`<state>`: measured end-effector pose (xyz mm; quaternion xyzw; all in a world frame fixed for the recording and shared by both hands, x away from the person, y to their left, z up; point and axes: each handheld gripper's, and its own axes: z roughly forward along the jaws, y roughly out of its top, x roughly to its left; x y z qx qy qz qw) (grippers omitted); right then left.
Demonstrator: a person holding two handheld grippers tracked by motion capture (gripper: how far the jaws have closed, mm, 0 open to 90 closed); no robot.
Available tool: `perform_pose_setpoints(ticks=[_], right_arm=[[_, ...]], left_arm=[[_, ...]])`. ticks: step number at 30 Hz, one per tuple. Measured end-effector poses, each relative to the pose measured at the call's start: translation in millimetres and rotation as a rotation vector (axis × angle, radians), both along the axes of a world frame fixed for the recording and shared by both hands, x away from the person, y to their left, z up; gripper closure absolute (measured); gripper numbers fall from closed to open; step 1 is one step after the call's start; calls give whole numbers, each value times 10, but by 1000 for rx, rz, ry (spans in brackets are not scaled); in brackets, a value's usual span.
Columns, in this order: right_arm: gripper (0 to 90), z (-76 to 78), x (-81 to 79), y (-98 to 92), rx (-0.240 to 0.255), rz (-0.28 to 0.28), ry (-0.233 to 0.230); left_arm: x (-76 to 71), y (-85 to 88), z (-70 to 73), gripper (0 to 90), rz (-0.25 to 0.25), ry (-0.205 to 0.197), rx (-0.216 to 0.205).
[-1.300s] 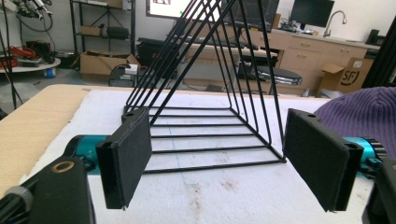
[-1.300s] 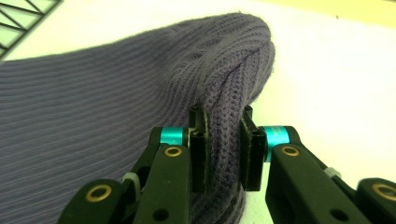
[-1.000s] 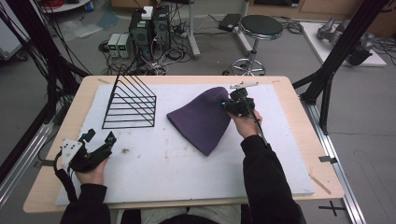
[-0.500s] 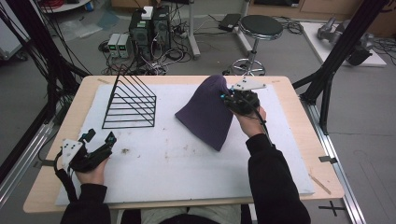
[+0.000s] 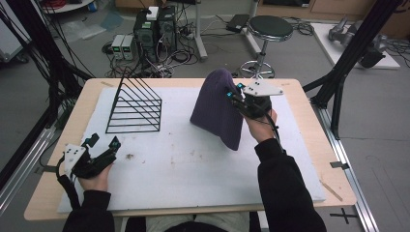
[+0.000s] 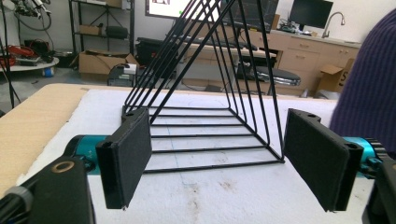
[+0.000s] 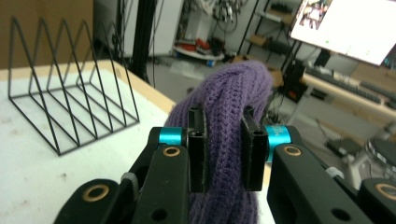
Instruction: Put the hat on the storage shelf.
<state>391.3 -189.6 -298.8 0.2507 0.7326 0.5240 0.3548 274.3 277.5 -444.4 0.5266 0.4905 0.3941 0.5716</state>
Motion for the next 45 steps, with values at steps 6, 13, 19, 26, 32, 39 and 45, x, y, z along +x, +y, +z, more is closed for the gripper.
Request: perform_pose_setpoints(ticks=[6,13,19,26,32,39,45], right_arm=[[769,161,-133,63,24,43,-73],[768,401,-340,179,60,124,-159],[767,555,-494,292,79,178,-220],[763,680,-631,387,96,227,-266],[763,753,-725,413,118,265,-291],[758,777,-809,436,131,317,-301],[756,772,-870,487,123,353,-304]], left_arm=[[1,1,1,240,-1,1,2],[2,-2,0,240,-1,0,1],[-5,0,3,240,-4,0,4],[-3,1,3,240,-6,-2,1],[5,-2,28,234,-38,-15,-22],[49,-55,182,193,-187,-47,-106],[77,-170,268,191,-305,-63,-112]])
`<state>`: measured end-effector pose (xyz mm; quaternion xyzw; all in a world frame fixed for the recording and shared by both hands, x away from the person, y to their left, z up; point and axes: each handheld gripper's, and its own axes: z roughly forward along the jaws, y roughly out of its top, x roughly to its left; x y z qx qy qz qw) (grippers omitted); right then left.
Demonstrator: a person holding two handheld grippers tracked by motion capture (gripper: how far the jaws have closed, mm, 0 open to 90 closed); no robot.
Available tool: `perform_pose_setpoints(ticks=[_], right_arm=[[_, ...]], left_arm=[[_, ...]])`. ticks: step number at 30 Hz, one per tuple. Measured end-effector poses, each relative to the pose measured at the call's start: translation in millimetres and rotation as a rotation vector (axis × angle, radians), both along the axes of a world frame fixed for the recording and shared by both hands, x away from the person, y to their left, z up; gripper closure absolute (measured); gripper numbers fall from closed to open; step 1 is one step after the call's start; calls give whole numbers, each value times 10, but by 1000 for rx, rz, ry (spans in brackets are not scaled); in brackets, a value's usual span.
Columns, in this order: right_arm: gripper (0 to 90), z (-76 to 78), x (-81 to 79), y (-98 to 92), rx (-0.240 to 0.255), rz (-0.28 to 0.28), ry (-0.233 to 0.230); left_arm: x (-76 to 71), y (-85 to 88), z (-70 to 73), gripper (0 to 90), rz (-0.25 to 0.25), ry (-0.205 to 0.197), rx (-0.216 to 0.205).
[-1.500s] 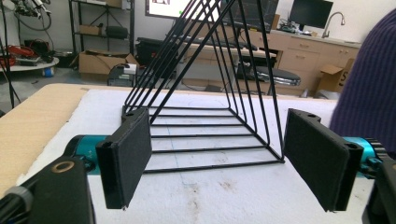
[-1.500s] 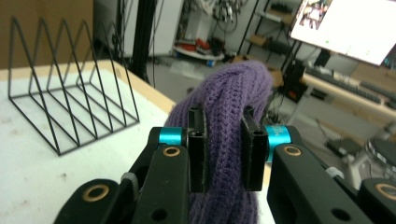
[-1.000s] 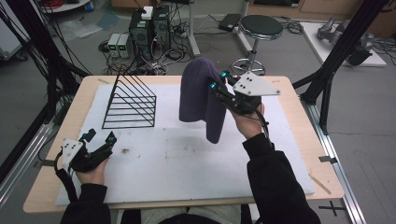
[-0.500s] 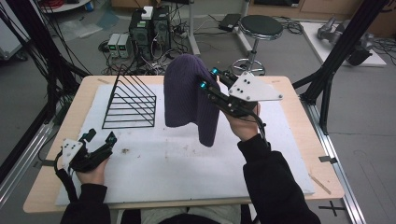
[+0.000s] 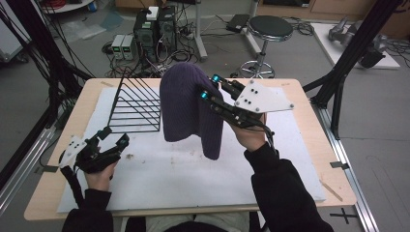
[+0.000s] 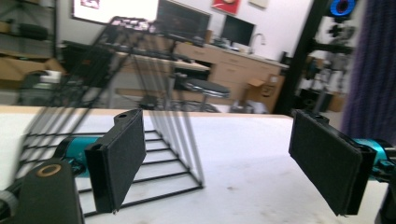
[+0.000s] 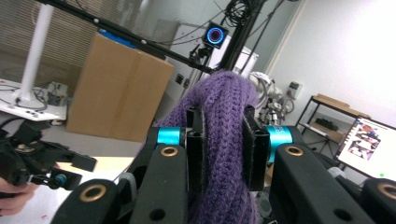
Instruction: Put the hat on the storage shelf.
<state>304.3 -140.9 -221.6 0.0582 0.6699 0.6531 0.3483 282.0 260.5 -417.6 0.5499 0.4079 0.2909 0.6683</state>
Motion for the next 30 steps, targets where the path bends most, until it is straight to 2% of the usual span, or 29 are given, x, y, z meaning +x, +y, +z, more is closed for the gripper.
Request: perform_pose_setpoints(ticks=[4,7,11,15,17,20,26,30], right_arm=[[754,-5,-32,41,-7,17,2],[754,-13,-50,79,-10,31,0],[753,-27,-83,167,-18,59,-2],[752,-42,-102,234,-27,80,0],[751,-54,-118,283,-31,94,4],[751,-70,-138,356,-39,117,0],[749,-102,-186,491,-51,157,2],[747,-121,-209,555,-59,176,4]], left_arm=[[23,-49,59,191,-97,-4,-20],[42,-87,115,187,-179,-12,4],[58,-168,180,187,-270,-13,2],[80,-259,202,182,-346,2,-2],[85,-296,210,167,-393,6,0],[87,-346,215,167,-473,4,-19],[96,-389,204,170,-522,17,-5],[97,-399,194,216,-560,26,-13]])
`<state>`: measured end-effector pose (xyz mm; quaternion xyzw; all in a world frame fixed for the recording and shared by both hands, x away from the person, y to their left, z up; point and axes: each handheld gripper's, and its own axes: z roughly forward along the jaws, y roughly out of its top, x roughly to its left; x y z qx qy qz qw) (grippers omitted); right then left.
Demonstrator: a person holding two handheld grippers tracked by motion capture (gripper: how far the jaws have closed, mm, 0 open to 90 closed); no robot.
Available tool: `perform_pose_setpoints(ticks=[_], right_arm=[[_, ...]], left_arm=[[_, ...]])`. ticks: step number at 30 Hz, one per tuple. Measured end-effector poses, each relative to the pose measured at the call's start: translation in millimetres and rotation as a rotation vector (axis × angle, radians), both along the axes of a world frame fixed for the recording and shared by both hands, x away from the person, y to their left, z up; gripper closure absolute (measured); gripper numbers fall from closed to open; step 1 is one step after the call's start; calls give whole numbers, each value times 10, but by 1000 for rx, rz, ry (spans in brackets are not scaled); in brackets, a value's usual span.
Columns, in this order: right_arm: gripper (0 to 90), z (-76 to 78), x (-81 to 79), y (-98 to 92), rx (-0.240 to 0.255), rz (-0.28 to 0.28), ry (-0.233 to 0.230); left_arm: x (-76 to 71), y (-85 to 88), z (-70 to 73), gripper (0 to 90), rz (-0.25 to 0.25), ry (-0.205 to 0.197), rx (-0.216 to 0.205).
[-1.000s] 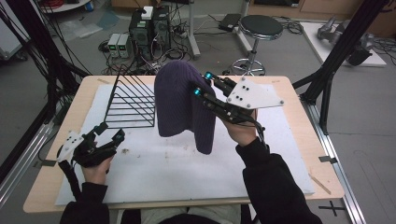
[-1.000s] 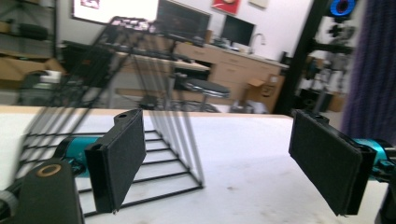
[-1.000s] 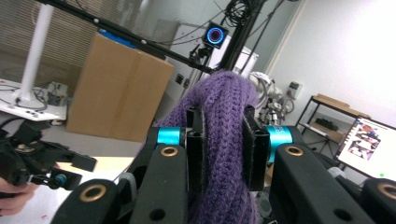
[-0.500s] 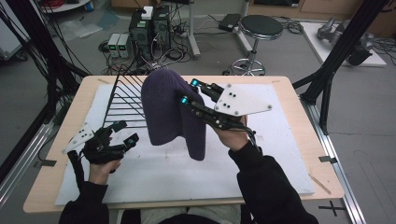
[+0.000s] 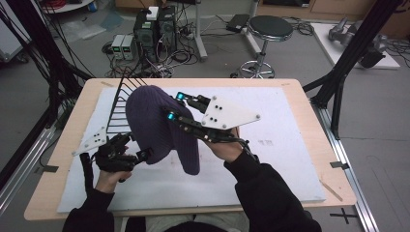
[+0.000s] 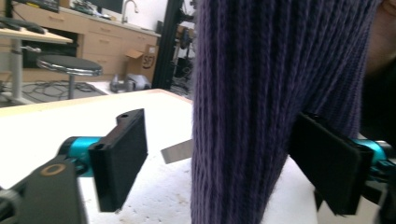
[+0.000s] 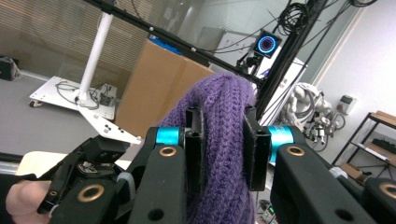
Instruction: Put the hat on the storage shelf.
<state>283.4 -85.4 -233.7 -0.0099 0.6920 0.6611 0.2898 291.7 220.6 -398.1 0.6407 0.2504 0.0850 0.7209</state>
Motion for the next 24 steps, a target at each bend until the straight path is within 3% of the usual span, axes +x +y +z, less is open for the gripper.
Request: perform_pose_setpoints(ticks=[1,3,4,5,8,11,15,21,24], right_arm=[[747,-5,-4,10,-2,1,1],[744,-14,0,21,-7,1,0],[744,-14,0,21,-7,1,0],[744,-18,0,20,-8,2,4],[743,-36,14,7,-13,-4,6],[742,-55,42,-24,-19,-12,13],[740,-57,89,-85,-48,-29,16],[741,-72,197,-157,-102,-63,16],[746,-90,280,-164,-125,-77,27]], left_arm=[[7,-4,-5,233,-19,6,-6],[13,-5,-14,379,-56,6,-4],[12,-7,-16,379,-74,6,-2],[9,-8,-18,457,-84,3,1],[14,6,-18,587,-78,11,2],[16,42,-16,704,-84,20,-27],[8,94,-4,780,-29,7,-21],[4,210,32,801,66,-2,16],[-9,304,75,807,114,-13,15]])
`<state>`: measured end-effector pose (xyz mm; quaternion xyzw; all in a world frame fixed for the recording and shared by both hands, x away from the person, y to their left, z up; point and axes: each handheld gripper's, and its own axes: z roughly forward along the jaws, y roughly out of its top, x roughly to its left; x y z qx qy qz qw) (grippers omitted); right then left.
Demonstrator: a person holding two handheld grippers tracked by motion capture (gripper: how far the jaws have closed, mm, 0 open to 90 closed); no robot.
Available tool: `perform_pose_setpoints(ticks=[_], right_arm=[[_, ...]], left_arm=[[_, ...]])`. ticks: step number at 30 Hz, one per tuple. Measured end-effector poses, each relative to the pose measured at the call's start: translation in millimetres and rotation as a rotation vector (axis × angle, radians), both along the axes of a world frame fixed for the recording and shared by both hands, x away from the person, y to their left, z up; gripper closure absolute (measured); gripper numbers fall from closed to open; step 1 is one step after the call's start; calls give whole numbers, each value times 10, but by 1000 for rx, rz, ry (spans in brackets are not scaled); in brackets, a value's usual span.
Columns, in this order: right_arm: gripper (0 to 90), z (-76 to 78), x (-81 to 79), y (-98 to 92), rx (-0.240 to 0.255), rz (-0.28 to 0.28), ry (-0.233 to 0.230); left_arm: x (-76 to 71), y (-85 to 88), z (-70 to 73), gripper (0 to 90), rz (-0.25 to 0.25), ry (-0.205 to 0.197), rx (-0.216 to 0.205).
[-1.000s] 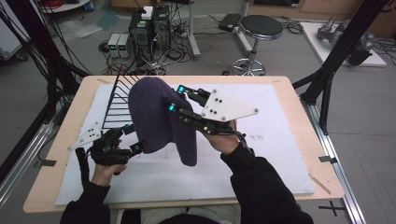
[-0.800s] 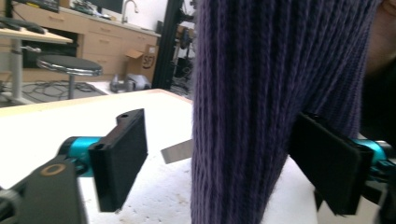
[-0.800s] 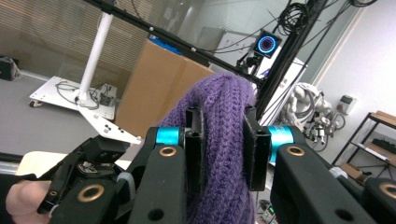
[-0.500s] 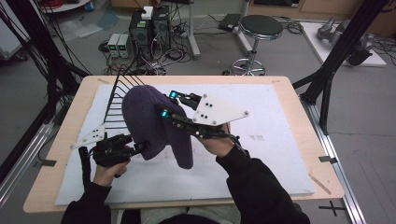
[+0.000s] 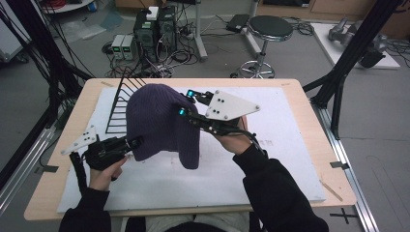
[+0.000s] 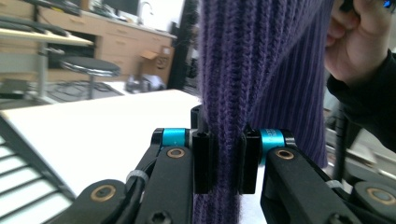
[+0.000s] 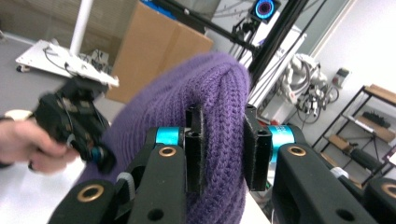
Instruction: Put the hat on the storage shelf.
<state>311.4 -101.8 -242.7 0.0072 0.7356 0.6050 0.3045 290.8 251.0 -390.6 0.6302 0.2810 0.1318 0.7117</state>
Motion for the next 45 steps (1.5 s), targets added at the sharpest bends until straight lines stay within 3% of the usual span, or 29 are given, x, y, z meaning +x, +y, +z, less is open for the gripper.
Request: perform_pose_setpoints(ticks=[5,8,16,24,29,33,36,38,42,45], right_arm=[[751,-37,141,33,-20,-20,4],[754,-47,213,104,-36,-40,-23],[752,78,372,301,-51,-74,-68],[753,213,564,432,18,-107,-109],[753,326,679,535,49,-144,-129],[755,457,751,624,42,-164,-154],[760,552,797,684,43,-180,-192],[762,598,839,725,41,-182,-190],[763,651,929,811,53,-190,-188],[763,651,991,884,63,-199,-171]], left_arm=[[33,182,93,807,31,10,9],[52,247,155,807,56,-11,17],[182,379,301,809,104,-27,33],[336,484,590,810,177,-84,27],[473,537,728,810,221,-93,-18],[593,576,846,811,232,-85,-59],[644,613,938,811,234,-89,-55],[661,643,1001,811,252,-96,-53],[683,732,1105,811,276,-111,-107],[729,778,1131,811,304,-110,-96]])
